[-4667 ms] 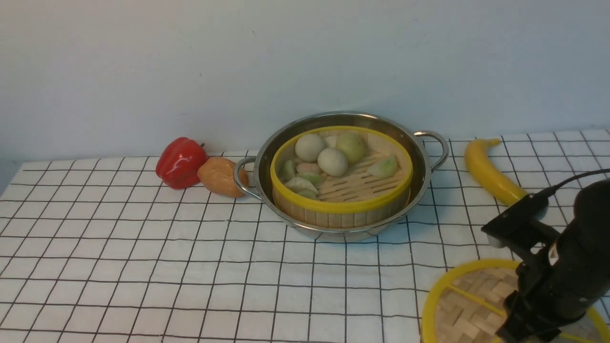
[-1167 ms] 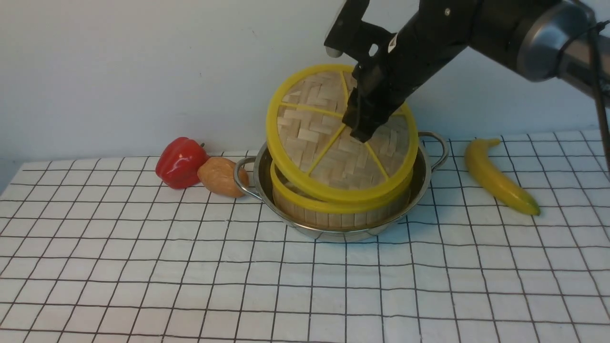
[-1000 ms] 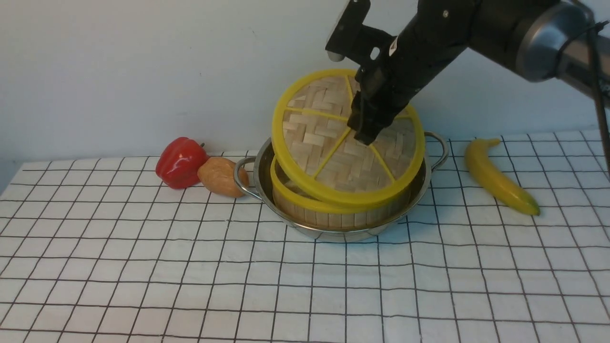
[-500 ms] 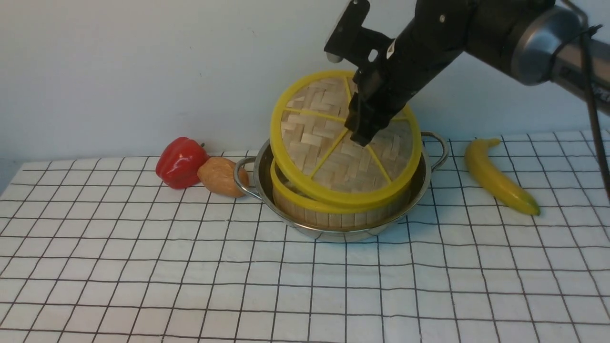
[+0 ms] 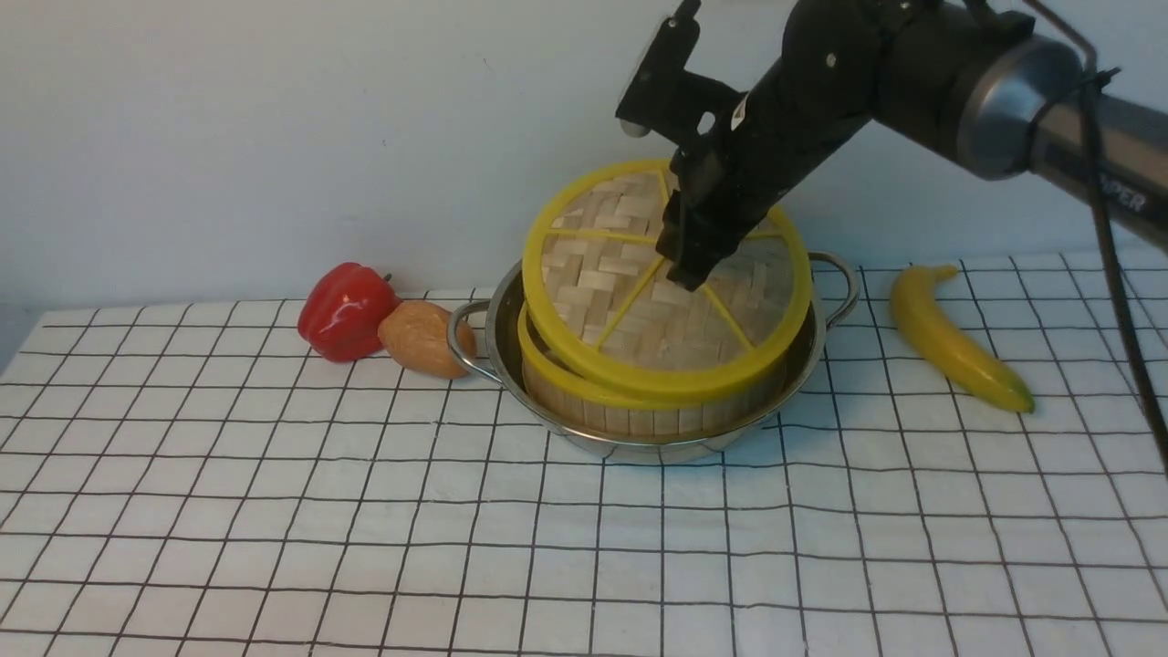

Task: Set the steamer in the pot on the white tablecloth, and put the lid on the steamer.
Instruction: 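Place the bamboo steamer lid onto the steamer basket in the pot with the right gripper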

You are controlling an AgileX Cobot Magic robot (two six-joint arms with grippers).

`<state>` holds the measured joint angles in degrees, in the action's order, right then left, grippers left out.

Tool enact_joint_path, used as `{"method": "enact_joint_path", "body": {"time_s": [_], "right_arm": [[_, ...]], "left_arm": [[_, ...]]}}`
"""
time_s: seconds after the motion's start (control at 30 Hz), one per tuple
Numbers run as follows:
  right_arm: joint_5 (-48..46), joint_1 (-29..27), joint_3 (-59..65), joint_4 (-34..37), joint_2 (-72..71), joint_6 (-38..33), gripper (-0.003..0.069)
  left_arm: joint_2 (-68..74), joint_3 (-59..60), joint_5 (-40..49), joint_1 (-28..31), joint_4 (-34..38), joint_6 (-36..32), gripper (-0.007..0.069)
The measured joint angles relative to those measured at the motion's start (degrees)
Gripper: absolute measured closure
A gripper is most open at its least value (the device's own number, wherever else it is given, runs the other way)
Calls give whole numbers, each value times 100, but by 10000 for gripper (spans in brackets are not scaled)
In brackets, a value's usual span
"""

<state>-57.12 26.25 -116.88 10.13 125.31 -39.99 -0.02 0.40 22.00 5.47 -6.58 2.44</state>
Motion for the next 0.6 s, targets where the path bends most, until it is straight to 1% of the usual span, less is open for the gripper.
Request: {"method": "enact_joint_path", "body": {"time_s": [0.43,0.6], "right_arm": [[304,2,0,29,124,-396,516],[313,2,0,69,124,-421,516]], "left_arm": [[0,0,0,0,0,0,67],[0,0,0,0,0,0,67]]}}
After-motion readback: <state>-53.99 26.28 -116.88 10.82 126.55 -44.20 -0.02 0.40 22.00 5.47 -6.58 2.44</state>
